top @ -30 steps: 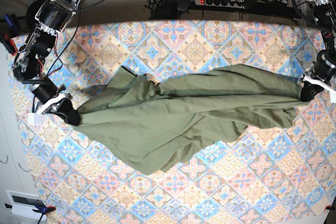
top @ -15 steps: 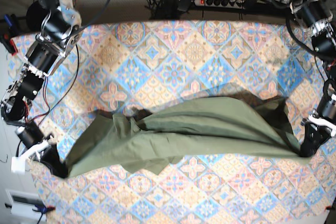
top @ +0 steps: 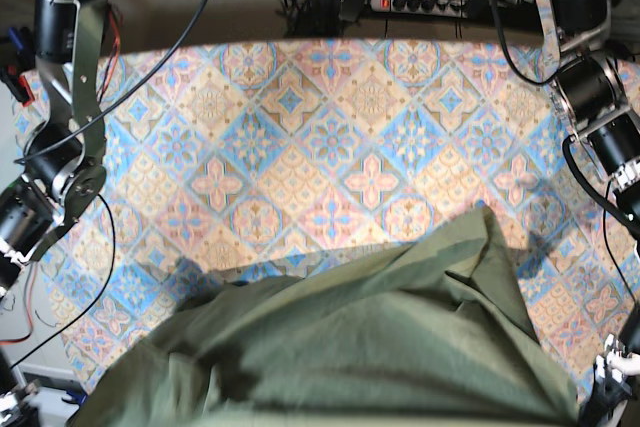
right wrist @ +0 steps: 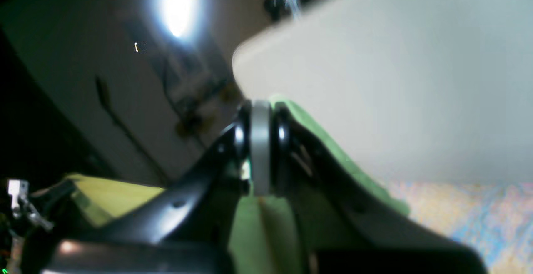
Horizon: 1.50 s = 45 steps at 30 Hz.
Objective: Layout the t-shirt on the table in an organized manner, then fold the t-shirt properly
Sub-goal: 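Lift the shirt high with both grippers and shake it out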
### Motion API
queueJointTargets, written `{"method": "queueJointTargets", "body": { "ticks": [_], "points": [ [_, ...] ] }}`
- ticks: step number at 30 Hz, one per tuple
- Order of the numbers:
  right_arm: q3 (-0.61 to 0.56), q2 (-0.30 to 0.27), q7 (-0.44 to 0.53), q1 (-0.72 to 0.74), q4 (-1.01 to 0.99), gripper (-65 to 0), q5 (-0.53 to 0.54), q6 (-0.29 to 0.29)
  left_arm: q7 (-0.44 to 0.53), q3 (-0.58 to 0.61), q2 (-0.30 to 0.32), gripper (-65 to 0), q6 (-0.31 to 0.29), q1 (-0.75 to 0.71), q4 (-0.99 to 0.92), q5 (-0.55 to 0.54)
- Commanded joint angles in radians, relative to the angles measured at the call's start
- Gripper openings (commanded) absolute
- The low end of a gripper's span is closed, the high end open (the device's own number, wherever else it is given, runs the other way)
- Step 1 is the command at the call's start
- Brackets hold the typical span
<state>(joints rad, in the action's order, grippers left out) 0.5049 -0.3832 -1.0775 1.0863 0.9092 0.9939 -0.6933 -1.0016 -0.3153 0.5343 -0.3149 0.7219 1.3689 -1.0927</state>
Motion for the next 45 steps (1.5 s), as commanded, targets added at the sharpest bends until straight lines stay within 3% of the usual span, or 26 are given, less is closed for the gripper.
{"method": "queueJointTargets", "body": {
  "ticks": [1,8,11,13,18,21,23,24,30,38,45],
  "points": [
    [-0.021,-0.012,0.029,0.073,0.003,-63.9,0.003,-0.005,0.026,0.023,0.010,-65.0,-0.010,0.078,-0.010,-0.025],
    [-0.096,-0.012,0.116,0.219,-0.078,-63.9,-0.062,-0.005,0.023,0.186,-0.036,-65.0,-0.010,0.411,-0.320,-0.025],
    [-0.090,-0.012,0.122,0.219,-0.106,-63.9,-0.062,-0.005,-0.044,0.236,-0.046,-65.0,-0.013,0.509,-0.389,-0.027],
    [-0.093,-0.013,0.119,0.219,-0.104,-63.9,-0.062,-0.005,-0.079,0.281,-0.047,-65.0,-0.010,0.529,-0.389,-0.022],
    [-0.093,-0.032,0.119,0.219,-0.109,-63.9,-0.069,-0.005,-0.069,0.333,-0.039,-56.2,-0.010,0.554,-0.394,-0.019],
    [-0.088,-0.049,0.121,0.219,-0.104,-63.9,-0.069,-0.005,-0.158,0.334,-0.035,-57.6,-0.016,0.555,-0.354,-0.020],
    [-0.087,-0.052,0.118,0.219,-0.100,-63.9,-0.068,-0.005,-0.069,0.318,0.031,-59.2,-0.007,0.580,-0.343,0.035],
    [-0.087,-0.064,0.119,0.219,-0.106,-63.9,-0.068,-0.005,-0.029,0.295,0.036,-59.9,0.001,0.586,-0.388,0.056],
    [-0.093,-0.086,0.115,0.219,-0.106,-63.9,-0.068,-0.005,-0.092,0.272,0.046,-60.0,0.009,0.587,-0.446,0.061],
    [-0.147,-0.073,0.076,0.214,-0.095,-63.9,-0.065,-0.005,-0.139,0.270,0.040,-59.9,0.018,0.310,-0.247,0.058],
    [-0.275,0.097,0.047,0.211,-0.040,-63.9,-0.063,-0.005,-0.130,0.218,-0.004,-59.8,0.020,0.071,-0.154,0.067]
  ]
}}
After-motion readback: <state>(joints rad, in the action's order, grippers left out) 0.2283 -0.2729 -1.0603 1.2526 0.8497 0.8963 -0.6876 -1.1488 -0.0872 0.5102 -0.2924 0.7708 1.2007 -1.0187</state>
